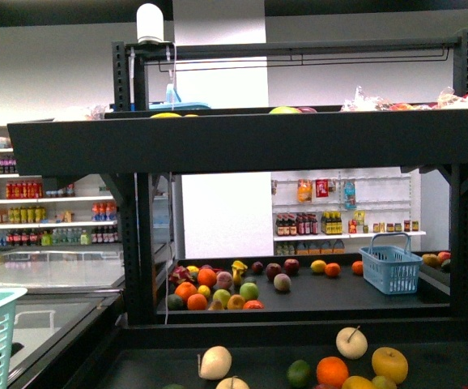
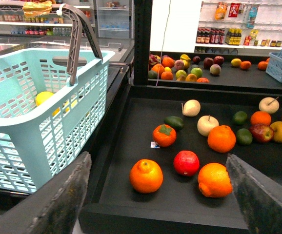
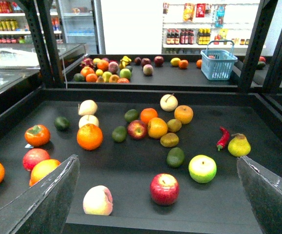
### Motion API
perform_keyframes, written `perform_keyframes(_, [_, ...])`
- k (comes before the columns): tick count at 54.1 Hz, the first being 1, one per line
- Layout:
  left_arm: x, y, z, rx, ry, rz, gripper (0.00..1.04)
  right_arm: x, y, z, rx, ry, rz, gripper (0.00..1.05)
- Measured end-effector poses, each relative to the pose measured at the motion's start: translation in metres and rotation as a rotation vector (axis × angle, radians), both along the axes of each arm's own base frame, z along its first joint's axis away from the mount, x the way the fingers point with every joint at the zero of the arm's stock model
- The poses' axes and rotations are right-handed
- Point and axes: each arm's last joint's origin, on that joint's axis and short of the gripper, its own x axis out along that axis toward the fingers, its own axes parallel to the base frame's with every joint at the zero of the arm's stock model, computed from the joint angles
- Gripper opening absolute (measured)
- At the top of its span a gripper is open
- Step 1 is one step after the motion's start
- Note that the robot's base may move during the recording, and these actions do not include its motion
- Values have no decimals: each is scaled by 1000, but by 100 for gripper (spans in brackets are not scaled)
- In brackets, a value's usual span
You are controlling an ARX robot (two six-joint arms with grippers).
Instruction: Pick lemon from shelf
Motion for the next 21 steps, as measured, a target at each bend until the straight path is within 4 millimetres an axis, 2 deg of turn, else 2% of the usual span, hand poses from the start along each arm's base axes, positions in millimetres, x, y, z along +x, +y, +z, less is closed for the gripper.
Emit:
perform_keyframes(3, [0,0,0,1,0,0,98,0,0,0,0,0,0,97])
perform_keyframes(21, [0,0,0,2,0,0,97,0,0,0,0,0,0,97])
